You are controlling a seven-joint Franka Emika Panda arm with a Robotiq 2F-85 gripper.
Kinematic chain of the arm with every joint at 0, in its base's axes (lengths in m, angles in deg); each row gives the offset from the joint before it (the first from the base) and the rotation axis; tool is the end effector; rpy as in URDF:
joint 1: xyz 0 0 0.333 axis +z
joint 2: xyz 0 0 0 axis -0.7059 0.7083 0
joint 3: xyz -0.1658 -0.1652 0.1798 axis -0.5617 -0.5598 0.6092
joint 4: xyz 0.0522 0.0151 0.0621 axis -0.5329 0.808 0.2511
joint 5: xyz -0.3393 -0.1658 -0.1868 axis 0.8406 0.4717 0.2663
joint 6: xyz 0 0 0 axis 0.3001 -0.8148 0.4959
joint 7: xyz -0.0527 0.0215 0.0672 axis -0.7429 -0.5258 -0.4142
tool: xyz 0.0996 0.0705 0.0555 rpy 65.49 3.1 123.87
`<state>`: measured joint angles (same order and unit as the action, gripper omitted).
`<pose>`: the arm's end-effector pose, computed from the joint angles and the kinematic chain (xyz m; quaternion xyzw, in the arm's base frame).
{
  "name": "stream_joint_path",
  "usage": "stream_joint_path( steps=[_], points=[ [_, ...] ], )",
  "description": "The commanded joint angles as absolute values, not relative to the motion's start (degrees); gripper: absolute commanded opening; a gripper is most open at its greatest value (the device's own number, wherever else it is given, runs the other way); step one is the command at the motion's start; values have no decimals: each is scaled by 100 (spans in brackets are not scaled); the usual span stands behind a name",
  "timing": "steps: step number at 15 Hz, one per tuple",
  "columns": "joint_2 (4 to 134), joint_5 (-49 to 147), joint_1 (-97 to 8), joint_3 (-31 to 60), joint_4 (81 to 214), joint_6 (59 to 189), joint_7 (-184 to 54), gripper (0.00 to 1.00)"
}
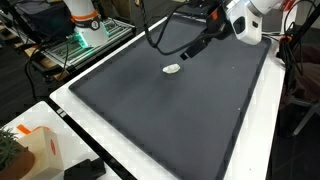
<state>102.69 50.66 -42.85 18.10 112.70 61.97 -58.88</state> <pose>0.6926 0.0093 0.2499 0.9515 0.0271 -0.3033 0.0432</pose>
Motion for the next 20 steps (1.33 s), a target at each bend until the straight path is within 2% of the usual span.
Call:
stream_joint_path(
  steps=[1, 6, 20],
  points=[
    [10867, 4799, -4472, 1870, 10508, 5346, -5779, 100],
    [11414, 4194, -4762, 1805, 9816, 4932, -6665, 100],
    [11490, 3918, -4733, 1900, 9615, 6366, -6778, 100]
  ],
)
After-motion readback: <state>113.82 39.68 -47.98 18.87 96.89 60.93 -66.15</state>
